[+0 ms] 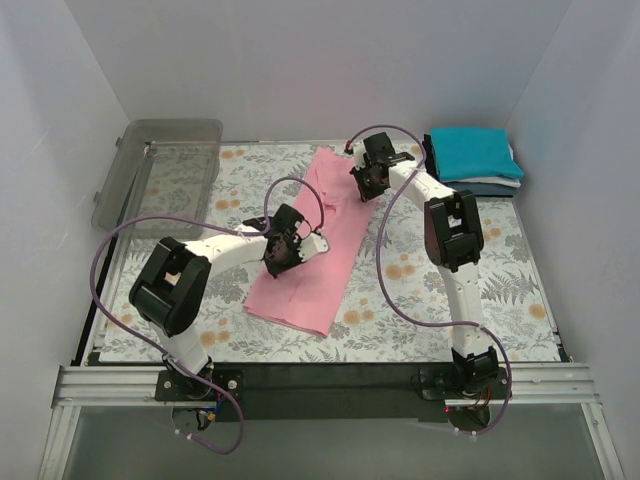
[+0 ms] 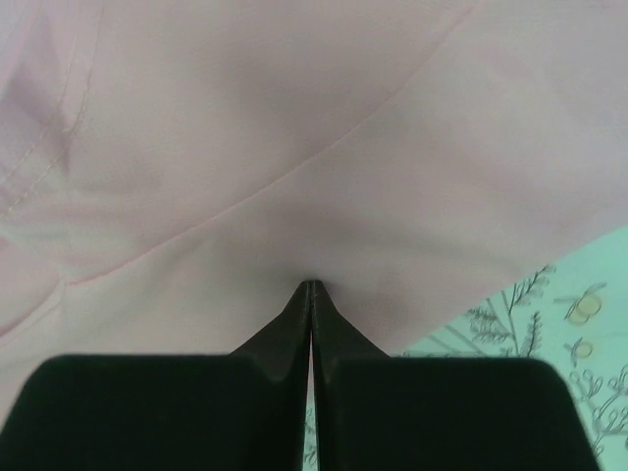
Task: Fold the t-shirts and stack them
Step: Fold the tshirt
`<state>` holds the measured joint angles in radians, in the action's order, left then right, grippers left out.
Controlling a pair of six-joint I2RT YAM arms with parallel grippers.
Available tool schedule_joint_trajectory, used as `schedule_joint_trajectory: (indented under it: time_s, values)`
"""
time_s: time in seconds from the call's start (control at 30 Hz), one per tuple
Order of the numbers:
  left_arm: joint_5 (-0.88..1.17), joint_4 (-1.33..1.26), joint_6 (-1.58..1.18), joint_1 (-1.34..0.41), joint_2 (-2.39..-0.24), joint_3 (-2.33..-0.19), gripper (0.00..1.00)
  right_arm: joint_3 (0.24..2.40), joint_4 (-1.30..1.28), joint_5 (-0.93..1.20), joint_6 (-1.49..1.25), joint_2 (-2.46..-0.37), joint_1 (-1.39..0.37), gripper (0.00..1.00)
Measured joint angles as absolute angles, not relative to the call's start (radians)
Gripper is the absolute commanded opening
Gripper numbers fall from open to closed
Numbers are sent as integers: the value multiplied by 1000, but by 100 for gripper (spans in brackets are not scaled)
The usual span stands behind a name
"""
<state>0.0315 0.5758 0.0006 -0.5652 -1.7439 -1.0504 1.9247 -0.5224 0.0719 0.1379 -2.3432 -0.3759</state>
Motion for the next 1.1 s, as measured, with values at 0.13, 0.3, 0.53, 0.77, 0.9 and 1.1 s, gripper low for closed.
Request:
schedule_joint_trajectory:
  time_s: [0.13, 0.3, 0.53, 0.77, 0.9, 1.1]
  values:
    - [62, 604, -60, -673, -1739, -1056, 6, 2046, -516, 112, 182, -2421, -376, 1]
    - [183, 669, -175, -790, -1798, -1146, 7, 2162, -496, 175, 229, -2495, -389, 1]
    - [260, 760, -283, -683, -1821, -1311, 7, 2040, -507, 176, 292, -2368, -405, 1]
    - [367, 690, -458, -388, -1958, -1538, 6, 1945, -472, 251, 267, -2123, -403, 1]
    - [413, 641, -547, -323, -2122, -1637, 6, 1955, -471, 288, 224, -2220, -403, 1]
    - [456, 607, -638, -310, -2201, -1662, 4, 1964, -481, 302, 185, -2352, -403, 1]
